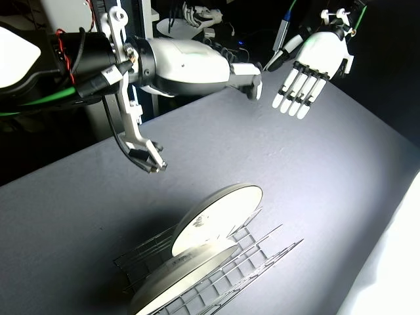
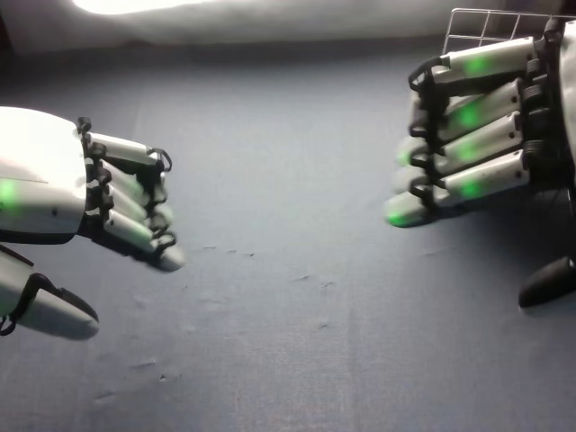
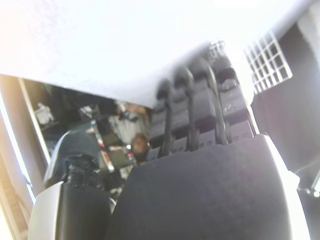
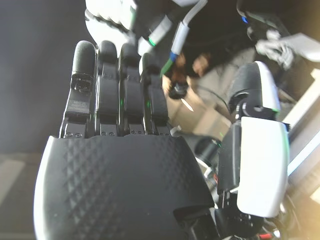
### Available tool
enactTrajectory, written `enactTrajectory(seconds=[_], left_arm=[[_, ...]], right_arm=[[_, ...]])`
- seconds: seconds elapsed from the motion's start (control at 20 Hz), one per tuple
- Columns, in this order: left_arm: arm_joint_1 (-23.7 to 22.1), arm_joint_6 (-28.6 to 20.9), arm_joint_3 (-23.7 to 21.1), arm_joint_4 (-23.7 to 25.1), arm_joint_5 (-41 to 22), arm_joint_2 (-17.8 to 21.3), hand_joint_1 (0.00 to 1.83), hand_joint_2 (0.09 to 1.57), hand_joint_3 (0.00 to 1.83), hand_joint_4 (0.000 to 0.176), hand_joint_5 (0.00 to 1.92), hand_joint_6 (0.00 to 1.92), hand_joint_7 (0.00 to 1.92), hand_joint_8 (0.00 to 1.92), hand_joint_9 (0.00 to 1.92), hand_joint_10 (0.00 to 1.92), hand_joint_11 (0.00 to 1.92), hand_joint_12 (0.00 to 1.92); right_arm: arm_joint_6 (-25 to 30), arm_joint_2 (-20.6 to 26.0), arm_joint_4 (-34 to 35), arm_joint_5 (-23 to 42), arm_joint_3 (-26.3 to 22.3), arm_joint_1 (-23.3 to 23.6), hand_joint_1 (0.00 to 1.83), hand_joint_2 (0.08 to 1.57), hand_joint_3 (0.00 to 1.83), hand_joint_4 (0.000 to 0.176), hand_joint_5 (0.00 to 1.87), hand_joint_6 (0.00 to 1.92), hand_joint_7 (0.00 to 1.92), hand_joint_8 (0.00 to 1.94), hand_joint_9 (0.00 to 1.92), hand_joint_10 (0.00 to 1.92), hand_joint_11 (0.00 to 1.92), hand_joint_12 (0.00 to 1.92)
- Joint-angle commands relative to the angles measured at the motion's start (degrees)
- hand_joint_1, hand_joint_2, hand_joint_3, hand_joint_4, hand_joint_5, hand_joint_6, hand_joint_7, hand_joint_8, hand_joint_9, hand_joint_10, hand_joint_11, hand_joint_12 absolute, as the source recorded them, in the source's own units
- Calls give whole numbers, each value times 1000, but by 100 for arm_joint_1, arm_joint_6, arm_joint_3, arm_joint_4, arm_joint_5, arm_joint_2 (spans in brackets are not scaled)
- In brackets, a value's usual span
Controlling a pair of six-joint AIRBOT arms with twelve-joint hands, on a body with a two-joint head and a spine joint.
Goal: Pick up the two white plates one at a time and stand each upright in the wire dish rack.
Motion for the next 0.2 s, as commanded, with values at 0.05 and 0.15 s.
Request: enactTrajectory(seconds=[0.05, 0.15], left_arm=[[-58, -22, -46, -415, -183, 41, 200, 1344, 2, 0, 608, 1380, 591, 1600, 519, 1666, 349, 1831], [-75, -22, -82, -415, -156, 45, 144, 1368, 7, 0, 583, 1797, 636, 1899, 590, 1911, 478, 1917]], right_arm=[[-39, 22, 345, 582, 8, 37, 454, 1139, 2, 0, 841, 1073, 865, 1302, 710, 1478, 407, 1762], [-48, 24, 344, 657, 34, 37, 347, 1225, 18, 0, 969, 1864, 1063, 1906, 926, 1903, 667, 1915]])
